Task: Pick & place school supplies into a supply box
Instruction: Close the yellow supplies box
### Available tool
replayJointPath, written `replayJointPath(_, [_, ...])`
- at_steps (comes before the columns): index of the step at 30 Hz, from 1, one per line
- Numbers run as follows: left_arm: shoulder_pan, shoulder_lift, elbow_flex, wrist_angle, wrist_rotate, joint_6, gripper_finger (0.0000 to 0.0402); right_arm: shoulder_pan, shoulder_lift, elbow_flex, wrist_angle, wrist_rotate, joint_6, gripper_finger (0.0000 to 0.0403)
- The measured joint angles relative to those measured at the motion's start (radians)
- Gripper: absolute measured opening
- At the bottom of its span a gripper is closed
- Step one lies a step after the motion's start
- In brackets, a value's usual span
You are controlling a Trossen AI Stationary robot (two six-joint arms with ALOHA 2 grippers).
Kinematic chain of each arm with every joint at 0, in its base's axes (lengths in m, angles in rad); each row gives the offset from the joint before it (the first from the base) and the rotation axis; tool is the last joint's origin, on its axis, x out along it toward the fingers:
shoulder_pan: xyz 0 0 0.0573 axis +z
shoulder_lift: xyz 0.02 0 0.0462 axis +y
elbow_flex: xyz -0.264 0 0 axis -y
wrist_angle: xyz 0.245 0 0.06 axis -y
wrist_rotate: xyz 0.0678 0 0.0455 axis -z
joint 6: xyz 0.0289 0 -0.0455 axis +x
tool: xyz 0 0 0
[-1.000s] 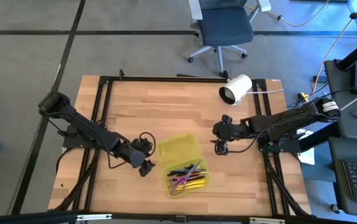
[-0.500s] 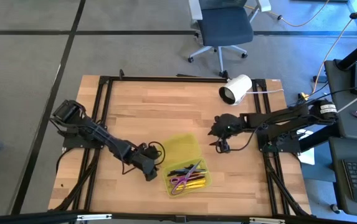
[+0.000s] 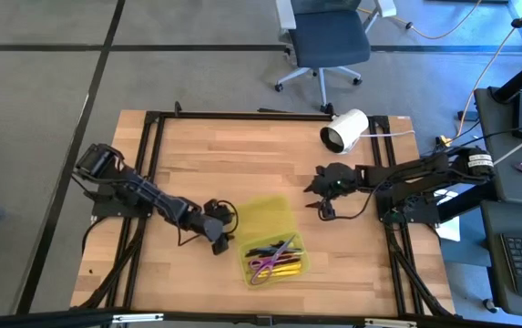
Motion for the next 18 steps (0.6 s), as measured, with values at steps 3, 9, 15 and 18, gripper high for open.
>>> replayJointPath(3, [0.019, 0.002, -0.017, 0.016, 0.006, 0.045, 0.0286, 0.000, 0.027, 0.000, 0.051, 0.000, 0.012, 0.0265])
replayJointPath(9, [0.070, 0.003, -0.020, 0.017, 0.017, 0.177, 0.0284, 0.000, 0.162, 0.001, 0.131, 0.001, 0.066, 0.0265])
replayJointPath(15, [0.150, 0.005, -0.022, 0.015, 0.039, 0.301, 0.0283, 0.000, 0.291, 0.015, 0.210, 0.000, 0.062, 0.0265])
replayJointPath(18, [0.197, 0.004, -0.022, 0.022, 0.079, 0.368, 0.0283, 0.000, 0.329, 0.028, 0.243, -0.002, 0.059, 0.0265])
